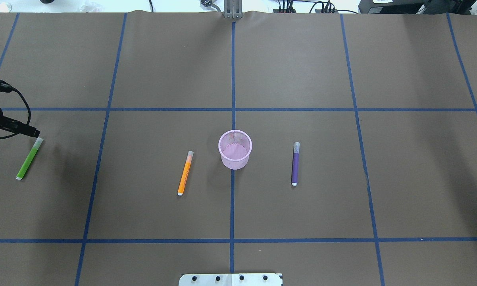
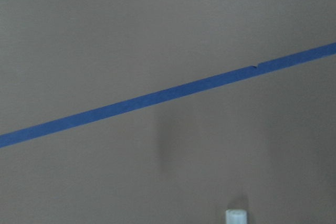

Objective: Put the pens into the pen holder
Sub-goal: 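Lower the left gripper onto the green marker and close on it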

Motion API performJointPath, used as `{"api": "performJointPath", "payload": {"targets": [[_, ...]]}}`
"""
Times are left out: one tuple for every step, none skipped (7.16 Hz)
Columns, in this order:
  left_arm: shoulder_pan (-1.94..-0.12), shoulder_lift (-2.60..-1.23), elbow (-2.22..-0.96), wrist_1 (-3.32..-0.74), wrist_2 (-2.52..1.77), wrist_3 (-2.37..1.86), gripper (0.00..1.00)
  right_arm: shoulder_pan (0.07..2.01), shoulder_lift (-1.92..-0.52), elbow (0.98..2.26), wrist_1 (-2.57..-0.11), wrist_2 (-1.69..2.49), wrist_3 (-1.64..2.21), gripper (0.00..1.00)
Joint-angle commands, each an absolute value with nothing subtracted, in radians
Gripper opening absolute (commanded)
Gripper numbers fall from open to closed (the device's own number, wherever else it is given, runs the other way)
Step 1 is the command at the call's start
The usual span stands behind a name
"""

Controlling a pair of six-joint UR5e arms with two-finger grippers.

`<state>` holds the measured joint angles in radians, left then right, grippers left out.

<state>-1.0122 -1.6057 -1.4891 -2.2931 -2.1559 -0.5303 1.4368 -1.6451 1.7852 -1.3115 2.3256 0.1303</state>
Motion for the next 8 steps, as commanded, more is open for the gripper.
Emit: {"api": "performJointPath", "payload": {"targets": [[-0.982, -1.618, -1.48, -2.293, -2.152, -0.534, 0.6, 1.434, -1.644, 1.786, -1.312, 2.326, 0.132, 1.0], [-0.982, -1.617, -1.482, -2.295, -2.152, -0.534, 0.57, 1.434, -1.644, 1.784, -1.312, 2.326, 0.132, 1.0], [-0.982, -1.617, -1.485, -2.295, -2.152, -0.535, 0.57, 1.434, -1.644, 1.784, -1.312, 2.326, 0.132, 1.0], [-0.98, -1.608, -1.489, -2.296, -2.154, -0.534, 0.56, 1.434, -1.644, 1.784, -1.312, 2.326, 0.132, 1.0], [-0.98, -1.603, -1.491, -2.301, -2.154, -0.531, 0.53, 1.434, -1.644, 1.784, -1.312, 2.326, 0.132, 1.0], [-0.979, -1.603, -1.491, -2.302, -2.157, -0.532, 0.51, 1.433, -1.644, 1.784, -1.312, 2.326, 0.132, 1.0], [-0.977, -1.595, -1.491, -2.306, -2.158, -0.532, 0.48, 1.431, -1.644, 1.784, -1.312, 2.326, 0.132, 1.0], [-0.976, -1.589, -1.491, -2.315, -2.16, -0.532, 0.47, 1.431, -1.644, 1.784, -1.312, 2.326, 0.132, 1.0]]}}
